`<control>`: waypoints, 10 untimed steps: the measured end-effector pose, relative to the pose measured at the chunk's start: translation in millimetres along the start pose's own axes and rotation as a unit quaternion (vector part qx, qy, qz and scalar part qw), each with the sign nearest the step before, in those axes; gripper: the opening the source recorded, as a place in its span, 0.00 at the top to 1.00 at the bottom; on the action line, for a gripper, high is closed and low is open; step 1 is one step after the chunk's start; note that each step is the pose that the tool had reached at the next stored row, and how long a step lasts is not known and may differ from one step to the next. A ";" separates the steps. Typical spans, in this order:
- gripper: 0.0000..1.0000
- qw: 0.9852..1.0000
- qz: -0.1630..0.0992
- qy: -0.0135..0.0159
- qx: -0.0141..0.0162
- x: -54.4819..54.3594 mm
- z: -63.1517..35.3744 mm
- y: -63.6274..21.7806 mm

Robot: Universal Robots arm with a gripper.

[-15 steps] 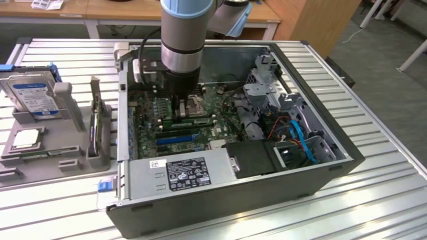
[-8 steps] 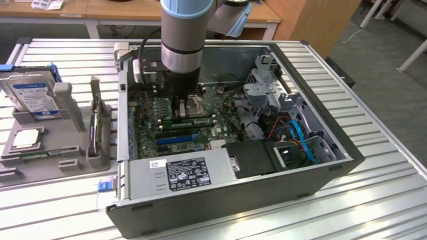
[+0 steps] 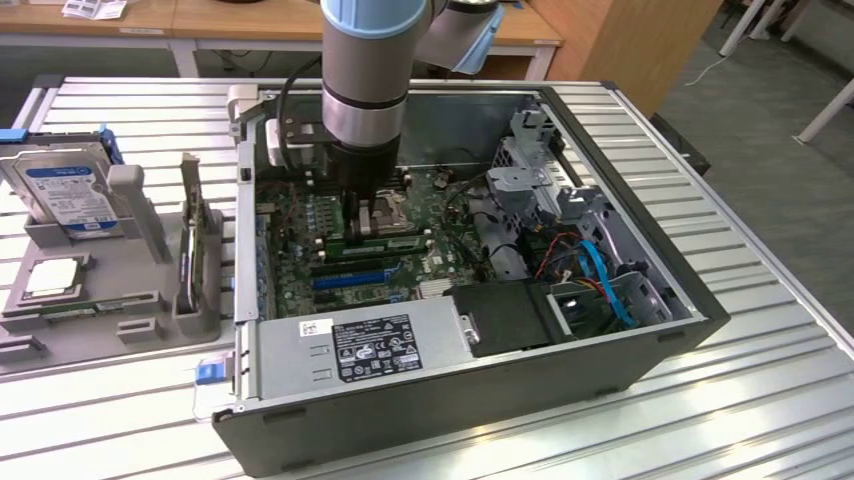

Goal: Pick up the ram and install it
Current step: 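Press down the ram until it locks into place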

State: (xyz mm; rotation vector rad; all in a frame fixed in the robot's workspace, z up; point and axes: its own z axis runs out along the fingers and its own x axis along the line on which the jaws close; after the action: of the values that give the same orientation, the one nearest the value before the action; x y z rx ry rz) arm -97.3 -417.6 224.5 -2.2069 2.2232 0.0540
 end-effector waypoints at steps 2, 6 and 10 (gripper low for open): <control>0.90 1.000 0.000 0.000 0.000 0.0 0.5 0.0; 0.90 1.000 0.000 0.000 0.000 0.1 0.7 0.0; 0.90 1.000 0.000 0.000 0.000 0.1 1.3 0.0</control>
State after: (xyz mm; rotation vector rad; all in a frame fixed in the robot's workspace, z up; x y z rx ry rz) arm -97.3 -417.6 223.2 -2.2069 2.2232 0.0540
